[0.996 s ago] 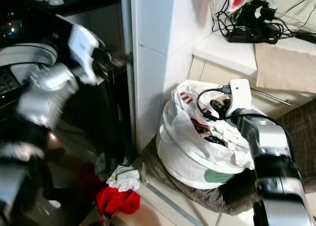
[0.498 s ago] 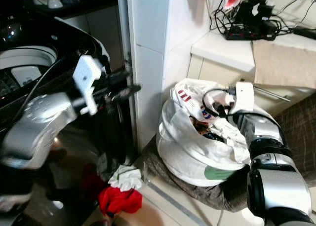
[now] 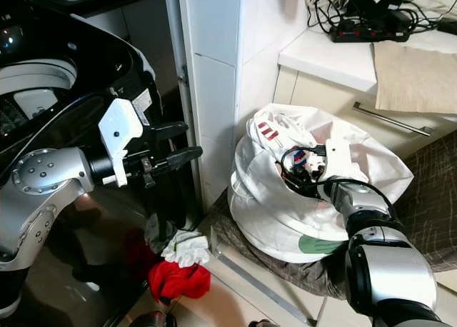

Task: Clothes washing

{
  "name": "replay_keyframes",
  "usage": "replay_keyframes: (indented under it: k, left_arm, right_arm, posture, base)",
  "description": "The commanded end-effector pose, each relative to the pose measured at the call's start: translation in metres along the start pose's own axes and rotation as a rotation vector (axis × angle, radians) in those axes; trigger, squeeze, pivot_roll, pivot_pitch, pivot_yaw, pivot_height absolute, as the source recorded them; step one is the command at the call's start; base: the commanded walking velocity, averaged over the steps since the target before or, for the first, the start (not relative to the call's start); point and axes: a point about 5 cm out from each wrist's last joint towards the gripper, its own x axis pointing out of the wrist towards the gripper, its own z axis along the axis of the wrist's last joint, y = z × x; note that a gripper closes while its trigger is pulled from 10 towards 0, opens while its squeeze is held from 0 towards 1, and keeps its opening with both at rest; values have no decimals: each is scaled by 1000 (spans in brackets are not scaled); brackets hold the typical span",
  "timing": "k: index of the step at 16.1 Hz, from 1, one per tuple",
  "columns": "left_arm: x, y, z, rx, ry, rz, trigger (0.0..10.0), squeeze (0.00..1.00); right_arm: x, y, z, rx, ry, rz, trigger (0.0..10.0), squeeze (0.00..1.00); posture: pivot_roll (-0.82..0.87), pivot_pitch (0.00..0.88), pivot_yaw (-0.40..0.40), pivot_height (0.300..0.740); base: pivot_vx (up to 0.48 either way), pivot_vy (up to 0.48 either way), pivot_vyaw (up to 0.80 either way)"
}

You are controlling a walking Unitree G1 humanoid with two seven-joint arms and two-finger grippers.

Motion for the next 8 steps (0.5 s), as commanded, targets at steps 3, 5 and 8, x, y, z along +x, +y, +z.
replay_keyframes:
  k: [3,5,8]
  left_arm:
    - [2,-7,5,-14,-15,-23,10000,0]
    - [3,-12,5,-20,-9,-45,10000,0]
    - [3,-13,5,-33,-4,-44,10000,0]
  right_arm:
    - [1,3,5,32,-37,34,0,0]
    - [1,4,3,23,-30,43,0,0]
    - [1,4,2,27,-30,48,0,0]
  posture:
    - [197,136,24,740]
    - [198,137,22,740]
    - [199,137,21,740]
  base:
    - [0,0,0]
    - [0,0,0]
    - [0,0,0]
